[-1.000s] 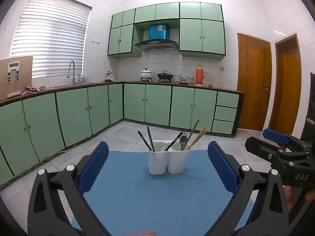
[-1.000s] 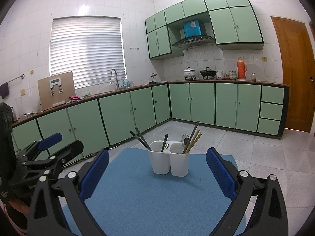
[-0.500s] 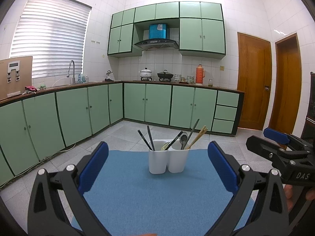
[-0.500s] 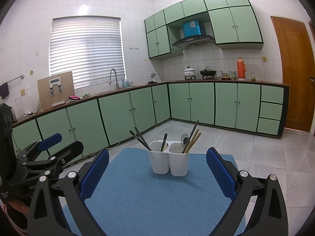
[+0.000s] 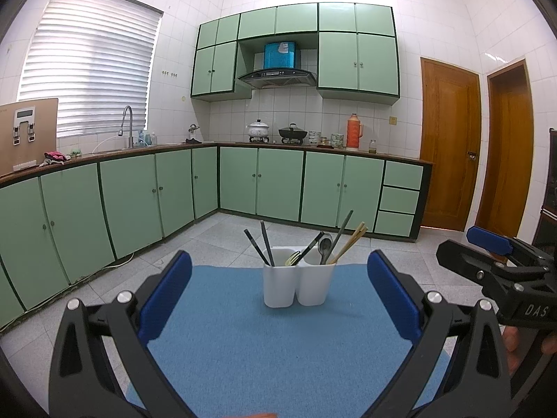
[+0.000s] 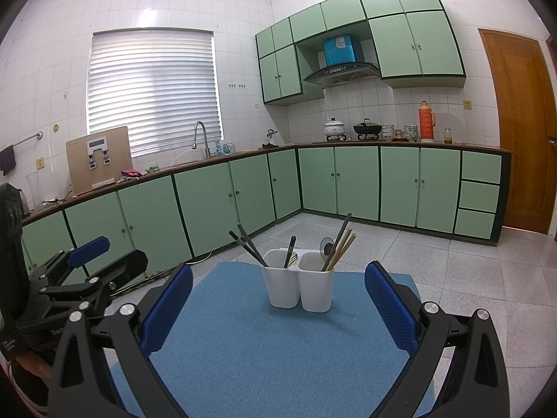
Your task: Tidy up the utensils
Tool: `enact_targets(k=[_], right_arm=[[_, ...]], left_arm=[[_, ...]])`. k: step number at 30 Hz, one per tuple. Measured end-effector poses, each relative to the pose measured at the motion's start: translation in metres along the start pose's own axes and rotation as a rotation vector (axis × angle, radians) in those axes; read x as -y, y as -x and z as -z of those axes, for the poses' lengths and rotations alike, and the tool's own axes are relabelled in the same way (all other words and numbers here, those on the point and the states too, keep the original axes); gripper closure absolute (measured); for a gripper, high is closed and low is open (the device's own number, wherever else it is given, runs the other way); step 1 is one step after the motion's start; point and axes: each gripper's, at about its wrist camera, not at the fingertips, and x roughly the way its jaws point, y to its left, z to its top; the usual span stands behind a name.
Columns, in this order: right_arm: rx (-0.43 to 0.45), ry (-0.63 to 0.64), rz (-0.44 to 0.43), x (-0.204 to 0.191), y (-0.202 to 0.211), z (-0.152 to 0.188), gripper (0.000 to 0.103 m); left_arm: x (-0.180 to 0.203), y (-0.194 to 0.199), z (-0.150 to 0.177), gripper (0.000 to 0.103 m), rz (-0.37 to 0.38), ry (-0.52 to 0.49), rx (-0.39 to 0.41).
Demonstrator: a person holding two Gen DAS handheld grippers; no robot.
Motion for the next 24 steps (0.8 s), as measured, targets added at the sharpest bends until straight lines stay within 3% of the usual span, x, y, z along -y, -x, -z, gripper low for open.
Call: enact_targets(k=[24], right_arm=[[-0.002, 0.000, 0.002, 0.0009, -0.0007, -0.0006, 0.006]], left_arm=[[0.0026, -0.0012, 0.0007, 0.005, 0.002, -0.001, -0.001]])
